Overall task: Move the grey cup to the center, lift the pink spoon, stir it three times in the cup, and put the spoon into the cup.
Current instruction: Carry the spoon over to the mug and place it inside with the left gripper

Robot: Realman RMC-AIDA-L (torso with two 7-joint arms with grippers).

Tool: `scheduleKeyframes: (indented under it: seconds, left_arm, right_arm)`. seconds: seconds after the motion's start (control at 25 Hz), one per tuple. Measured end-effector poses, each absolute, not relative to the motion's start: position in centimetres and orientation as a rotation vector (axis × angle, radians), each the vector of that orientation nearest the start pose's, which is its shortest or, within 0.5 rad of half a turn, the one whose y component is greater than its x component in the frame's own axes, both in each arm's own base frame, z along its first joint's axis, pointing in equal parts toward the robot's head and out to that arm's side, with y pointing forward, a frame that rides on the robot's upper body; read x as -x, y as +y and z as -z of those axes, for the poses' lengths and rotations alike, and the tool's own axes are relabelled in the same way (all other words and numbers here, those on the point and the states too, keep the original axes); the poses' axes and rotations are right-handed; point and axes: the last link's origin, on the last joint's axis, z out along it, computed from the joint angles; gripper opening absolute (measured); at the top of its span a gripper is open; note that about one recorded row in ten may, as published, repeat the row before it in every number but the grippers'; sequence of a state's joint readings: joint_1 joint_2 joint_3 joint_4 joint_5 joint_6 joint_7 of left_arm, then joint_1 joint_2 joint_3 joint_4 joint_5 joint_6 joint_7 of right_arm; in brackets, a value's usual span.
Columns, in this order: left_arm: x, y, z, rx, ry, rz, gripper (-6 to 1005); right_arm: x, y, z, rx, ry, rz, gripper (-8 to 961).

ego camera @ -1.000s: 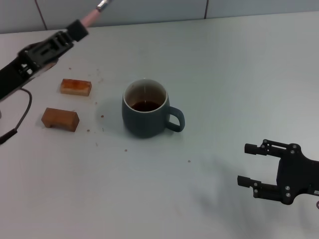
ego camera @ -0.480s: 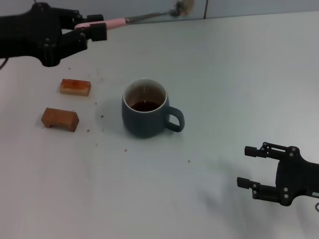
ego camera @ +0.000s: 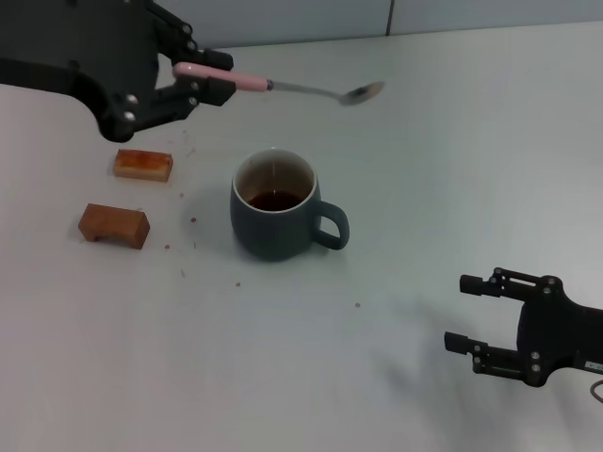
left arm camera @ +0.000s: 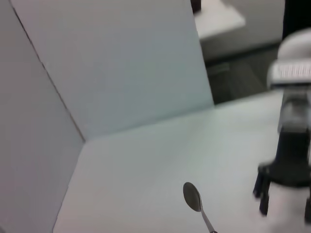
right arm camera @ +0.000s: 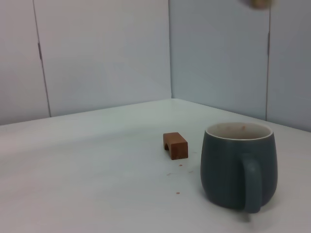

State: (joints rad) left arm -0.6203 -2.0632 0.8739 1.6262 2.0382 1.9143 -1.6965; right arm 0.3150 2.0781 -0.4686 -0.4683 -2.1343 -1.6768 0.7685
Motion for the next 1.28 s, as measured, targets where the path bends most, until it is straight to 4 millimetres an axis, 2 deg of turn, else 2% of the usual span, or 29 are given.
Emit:
scheduleKeyframes:
  seconds: [0.04, 0.2, 0.24, 0.4, 0.8, 1.28]
  left_arm:
    - [10.7, 32.7, -10.6, 2.853, 0.324, 0.227, 131]
    - [9.5, 33.0, -9.2, 2.814, 0.405, -0.01, 131]
    - [9.5, 33.0, -9.2, 2.814, 0.405, -0.01, 131]
    - [9.5, 33.4, -8.1, 2.795, 0.434, -0.187, 131]
    - [9.5, 33.2, -7.2, 2.776, 0.488, -0.339, 130]
    - [9.3, 33.5, -4.7, 2.718, 0.57, -0.548, 130]
  right_arm:
    - [-33.2, 23.1, 1.8, 2.665, 0.321, -0.703, 718]
    - [-33.3, 23.1, 1.8, 2.661, 0.325, -0.703, 718]
    - [-33.3, 23.1, 1.8, 2.661, 0.325, -0.703, 718]
    - [-33.4, 23.1, 1.8, 2.658, 0.329, -0.694, 718]
    - [-33.5, 23.2, 1.9, 2.653, 0.354, -0.683, 718]
    - [-33.6, 23.2, 1.9, 2.652, 0.357, -0.682, 718]
